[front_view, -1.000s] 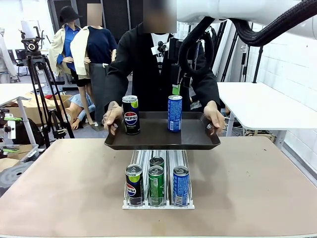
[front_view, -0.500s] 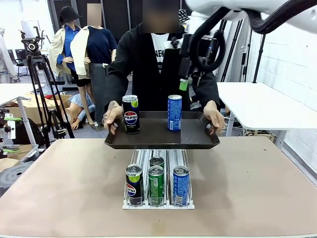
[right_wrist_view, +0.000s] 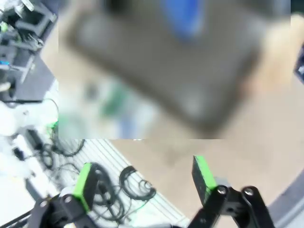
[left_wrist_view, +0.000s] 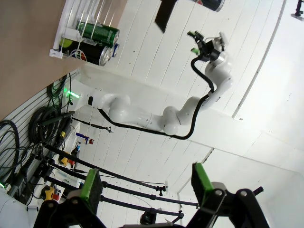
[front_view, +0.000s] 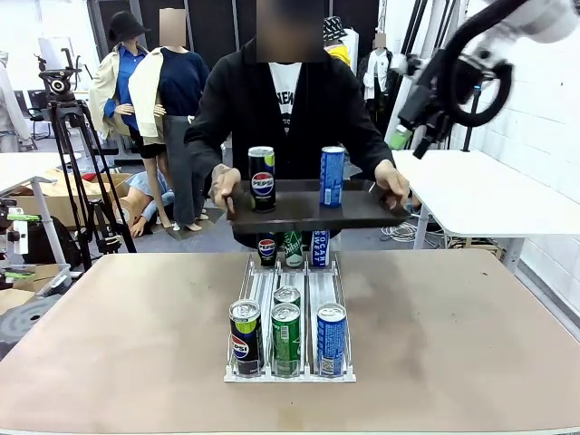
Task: Retrieve and hand over the desired beverage to the person.
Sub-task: Place the picked can on the Handle tray extended by the person.
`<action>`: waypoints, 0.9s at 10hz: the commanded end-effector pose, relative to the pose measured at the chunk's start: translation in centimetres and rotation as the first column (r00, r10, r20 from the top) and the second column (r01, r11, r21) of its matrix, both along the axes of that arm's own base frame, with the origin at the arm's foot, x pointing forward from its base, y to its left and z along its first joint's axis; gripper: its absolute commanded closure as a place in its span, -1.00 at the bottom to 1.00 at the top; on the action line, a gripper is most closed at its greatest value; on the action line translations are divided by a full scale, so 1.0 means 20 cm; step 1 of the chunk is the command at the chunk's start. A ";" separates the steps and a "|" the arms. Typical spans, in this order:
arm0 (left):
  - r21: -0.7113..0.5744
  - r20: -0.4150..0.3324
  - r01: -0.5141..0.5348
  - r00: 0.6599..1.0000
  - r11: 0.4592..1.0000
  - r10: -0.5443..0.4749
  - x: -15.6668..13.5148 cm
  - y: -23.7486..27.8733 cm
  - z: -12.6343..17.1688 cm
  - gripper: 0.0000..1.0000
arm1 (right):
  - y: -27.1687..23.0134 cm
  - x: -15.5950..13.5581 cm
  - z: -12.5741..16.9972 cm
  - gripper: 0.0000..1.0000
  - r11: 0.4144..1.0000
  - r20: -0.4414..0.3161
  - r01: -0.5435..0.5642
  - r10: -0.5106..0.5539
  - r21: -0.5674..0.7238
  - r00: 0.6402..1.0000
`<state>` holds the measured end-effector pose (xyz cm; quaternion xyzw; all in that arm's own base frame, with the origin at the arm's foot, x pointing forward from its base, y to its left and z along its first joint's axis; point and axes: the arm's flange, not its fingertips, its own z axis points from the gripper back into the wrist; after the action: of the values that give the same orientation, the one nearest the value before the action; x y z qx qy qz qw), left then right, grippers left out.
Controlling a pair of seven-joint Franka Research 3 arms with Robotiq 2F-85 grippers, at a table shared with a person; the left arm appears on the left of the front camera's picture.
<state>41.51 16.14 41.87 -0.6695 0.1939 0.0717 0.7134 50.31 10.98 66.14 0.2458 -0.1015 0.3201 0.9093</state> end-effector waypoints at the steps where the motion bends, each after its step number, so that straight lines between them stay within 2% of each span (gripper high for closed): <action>1: -0.013 0.012 -0.009 1.000 1.000 0.010 0.01 -0.01 0.01 -1.00 | -0.15 -0.27 -0.19 -1.00 0.993 0.031 0.082 -0.085 0.087 0.996; 3: -0.013 0.012 -0.009 1.000 1.000 0.010 0.01 -0.01 0.01 -1.00 | -0.41 -0.26 -0.40 -1.00 0.974 -0.023 0.161 -0.159 0.157 0.987; 4: -0.013 0.012 -0.009 1.000 1.000 0.010 0.01 -0.01 0.01 -1.00 | -0.54 -0.18 -0.52 -1.00 0.959 -0.067 0.205 -0.195 0.195 0.978; 5: -0.013 0.012 -0.009 1.000 1.000 0.010 0.01 -0.01 0.01 -1.00 | -0.60 -0.14 -0.62 -1.00 0.944 -0.117 0.229 -0.206 0.239 0.972; 6: -0.013 0.012 -0.009 1.000 1.000 0.010 0.01 -0.01 0.01 -1.00 | -0.66 -0.15 -0.69 -1.00 0.925 -0.123 0.223 -0.194 0.307 0.973; 9: -0.013 0.012 -0.009 1.000 1.000 0.010 0.01 -0.01 0.01 -1.00 | -0.82 -0.20 -0.90 -1.00 0.821 -0.208 0.288 -0.210 0.493 0.955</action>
<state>41.52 16.13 41.89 -0.6695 0.1939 0.0714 0.7135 46.84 -5.40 49.13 0.4502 -0.1432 0.1442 0.8695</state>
